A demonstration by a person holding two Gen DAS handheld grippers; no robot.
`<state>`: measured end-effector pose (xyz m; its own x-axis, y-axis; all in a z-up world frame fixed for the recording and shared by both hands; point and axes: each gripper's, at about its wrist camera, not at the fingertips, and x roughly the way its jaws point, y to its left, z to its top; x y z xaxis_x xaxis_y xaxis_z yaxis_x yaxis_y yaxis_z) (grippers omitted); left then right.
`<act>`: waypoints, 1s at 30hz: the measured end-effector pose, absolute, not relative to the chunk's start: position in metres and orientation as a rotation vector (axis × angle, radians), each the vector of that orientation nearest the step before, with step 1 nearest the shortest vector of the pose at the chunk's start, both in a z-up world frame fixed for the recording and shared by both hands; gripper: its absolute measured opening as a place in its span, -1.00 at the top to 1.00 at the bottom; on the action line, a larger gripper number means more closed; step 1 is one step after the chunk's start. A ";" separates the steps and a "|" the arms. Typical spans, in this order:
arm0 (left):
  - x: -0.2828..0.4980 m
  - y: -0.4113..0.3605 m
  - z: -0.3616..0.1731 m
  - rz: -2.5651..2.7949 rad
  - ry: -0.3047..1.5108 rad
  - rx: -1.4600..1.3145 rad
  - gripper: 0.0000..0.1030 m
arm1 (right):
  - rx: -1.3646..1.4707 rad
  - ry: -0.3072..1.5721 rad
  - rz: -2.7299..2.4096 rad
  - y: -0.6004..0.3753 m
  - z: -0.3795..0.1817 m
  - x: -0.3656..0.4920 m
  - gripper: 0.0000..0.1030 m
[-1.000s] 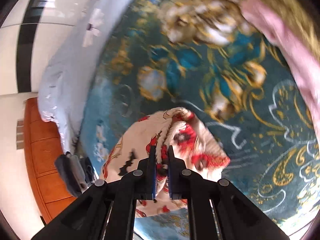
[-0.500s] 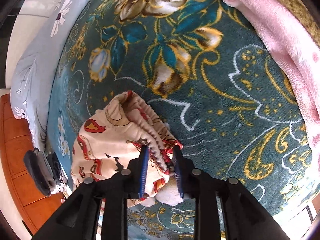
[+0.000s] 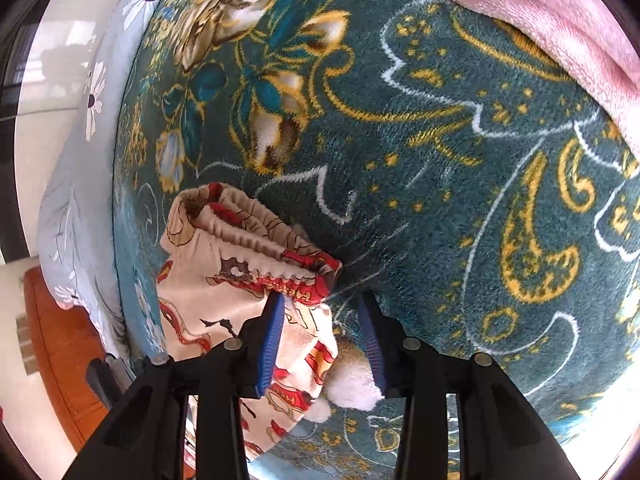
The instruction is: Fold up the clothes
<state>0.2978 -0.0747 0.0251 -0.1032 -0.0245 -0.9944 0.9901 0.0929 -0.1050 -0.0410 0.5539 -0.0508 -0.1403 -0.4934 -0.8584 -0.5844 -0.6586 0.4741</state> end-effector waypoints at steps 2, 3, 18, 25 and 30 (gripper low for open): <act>0.298 -0.075 0.027 -1.227 1.319 1.062 0.76 | -1.994 1.340 1.879 0.550 -0.056 -0.039 0.83; 0.298 -0.075 0.030 -1.230 1.323 1.051 0.76 | -1.975 1.359 1.866 0.550 -0.054 -0.040 0.85; 0.286 -0.096 0.073 -1.388 1.373 0.950 0.81 | -1.863 1.307 2.129 0.596 0.048 -0.077 0.96; 0.280 -0.104 0.081 -1.425 1.396 0.908 0.81 | -1.857 1.431 2.281 0.573 0.072 -0.097 0.96; 0.300 -0.100 0.062 -1.354 1.390 0.938 0.80 | -1.809 1.478 2.401 0.555 0.067 -0.095 0.96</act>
<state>0.2997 -0.0999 0.0625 -0.2580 -0.0880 -0.9621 0.9594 0.0937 -0.2659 -0.0950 0.5555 0.0670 -0.4016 -0.6196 -0.6744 -0.3232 -0.5931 0.7374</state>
